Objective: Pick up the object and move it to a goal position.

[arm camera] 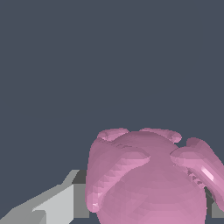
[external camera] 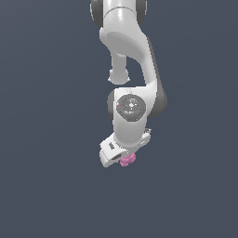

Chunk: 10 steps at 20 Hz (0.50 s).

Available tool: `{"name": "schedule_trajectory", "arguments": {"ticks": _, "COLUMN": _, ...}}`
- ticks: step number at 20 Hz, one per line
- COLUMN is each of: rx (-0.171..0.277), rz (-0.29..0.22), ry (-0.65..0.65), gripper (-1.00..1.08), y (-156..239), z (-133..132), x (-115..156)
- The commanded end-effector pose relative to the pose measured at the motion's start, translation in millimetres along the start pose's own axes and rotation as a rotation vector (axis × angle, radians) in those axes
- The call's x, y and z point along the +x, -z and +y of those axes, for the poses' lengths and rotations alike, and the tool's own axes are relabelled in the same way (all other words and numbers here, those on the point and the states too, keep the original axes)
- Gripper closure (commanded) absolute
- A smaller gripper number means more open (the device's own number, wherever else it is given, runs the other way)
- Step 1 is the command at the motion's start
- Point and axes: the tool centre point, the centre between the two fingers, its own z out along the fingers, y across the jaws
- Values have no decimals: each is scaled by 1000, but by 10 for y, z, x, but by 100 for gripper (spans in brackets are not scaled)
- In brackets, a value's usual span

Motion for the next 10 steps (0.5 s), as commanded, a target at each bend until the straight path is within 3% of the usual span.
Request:
{"name": "schedule_trajectory", "arguments": {"ticks": 1, "rx": 0, "rz": 0, "ry": 0, "gripper": 108, "y": 231, "z": -145, "x": 105}}
{"name": "schedule_trajectory", "arguments": {"ticks": 10, "rx": 0, "rz": 0, "ry": 0, "gripper": 108, "y": 1001, "z": -615, "x": 480}}
